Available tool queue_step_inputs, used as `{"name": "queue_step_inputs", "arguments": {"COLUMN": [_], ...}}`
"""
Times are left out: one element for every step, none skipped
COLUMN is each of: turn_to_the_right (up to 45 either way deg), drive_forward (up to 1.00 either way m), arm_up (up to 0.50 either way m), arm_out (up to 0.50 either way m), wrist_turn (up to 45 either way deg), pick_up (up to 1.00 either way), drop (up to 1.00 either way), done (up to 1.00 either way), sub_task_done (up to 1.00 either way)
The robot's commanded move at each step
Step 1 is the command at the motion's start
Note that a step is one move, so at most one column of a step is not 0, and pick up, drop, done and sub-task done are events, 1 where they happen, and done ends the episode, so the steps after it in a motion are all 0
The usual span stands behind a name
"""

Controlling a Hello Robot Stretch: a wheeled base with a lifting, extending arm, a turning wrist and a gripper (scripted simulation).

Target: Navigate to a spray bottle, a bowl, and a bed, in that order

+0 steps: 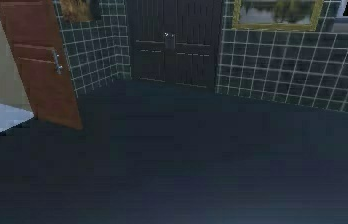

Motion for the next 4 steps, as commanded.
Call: {"name": "queue_step_inputs", "arguments": {"turn_to_the_right": [-21.0,0.0,-42.0,0.0], "drive_forward": [0.00,0.30,0.00,1.00], "arm_up": [0.00,0.00,0.00,0.00], "arm_out": [0.00,0.00,0.00,0.00], "wrist_turn": [0.0,0.0,0.0,0.0], "pick_up": [0.00,0.00,0.00,0.00], "drop": [0.00,0.00,0.00,0.00], "done": [0.00,0.00,0.00,0.00], "sub_task_done": [0.00,0.00,0.00,0.00]}}
